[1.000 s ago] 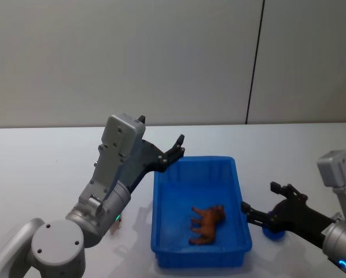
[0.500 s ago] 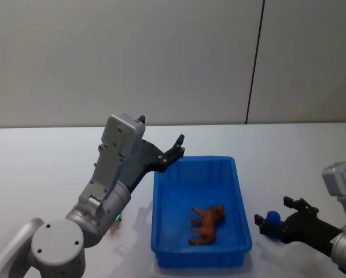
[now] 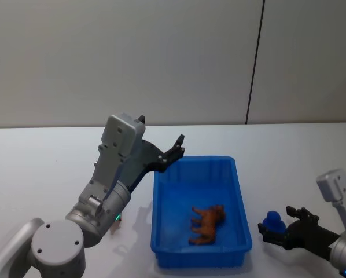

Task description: Pick up the two dolls from the table and place them into the box.

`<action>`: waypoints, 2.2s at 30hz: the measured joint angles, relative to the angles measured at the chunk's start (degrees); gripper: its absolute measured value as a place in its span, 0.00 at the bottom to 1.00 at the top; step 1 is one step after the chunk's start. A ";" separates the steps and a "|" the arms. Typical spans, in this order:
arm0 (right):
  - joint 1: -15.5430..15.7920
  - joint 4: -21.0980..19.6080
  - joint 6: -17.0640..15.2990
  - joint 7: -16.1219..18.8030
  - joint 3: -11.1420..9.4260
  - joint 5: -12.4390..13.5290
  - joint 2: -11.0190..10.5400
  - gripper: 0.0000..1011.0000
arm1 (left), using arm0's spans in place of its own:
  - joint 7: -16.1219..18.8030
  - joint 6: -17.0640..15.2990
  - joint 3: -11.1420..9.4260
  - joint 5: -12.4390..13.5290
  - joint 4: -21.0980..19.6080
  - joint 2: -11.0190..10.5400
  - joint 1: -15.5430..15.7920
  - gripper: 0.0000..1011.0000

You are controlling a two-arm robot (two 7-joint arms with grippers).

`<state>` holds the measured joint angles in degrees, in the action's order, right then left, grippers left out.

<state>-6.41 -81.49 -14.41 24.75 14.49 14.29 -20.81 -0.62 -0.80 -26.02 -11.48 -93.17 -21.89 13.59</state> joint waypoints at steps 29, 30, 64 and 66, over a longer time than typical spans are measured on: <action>-2.90 4.58 0.42 0.74 0.87 -1.62 1.31 0.42 | 0.00 0.00 0.00 0.00 0.00 0.00 0.00 0.99; -2.94 4.56 0.60 0.72 0.87 -1.56 1.32 0.41 | 0.00 0.00 0.00 0.00 0.00 0.00 0.00 0.99; -6.42 -3.72 3.58 6.55 4.16 0.88 5.38 0.55 | 0.00 0.00 0.00 0.00 0.00 0.00 0.00 0.99; -6.46 -3.72 3.40 6.62 4.45 0.68 5.59 0.59 | 0.00 0.00 0.00 0.00 0.00 0.00 0.00 0.99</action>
<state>-12.87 -85.21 -11.01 31.37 18.94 14.96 -15.22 -0.62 -0.80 -26.03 -11.48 -93.18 -21.89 13.59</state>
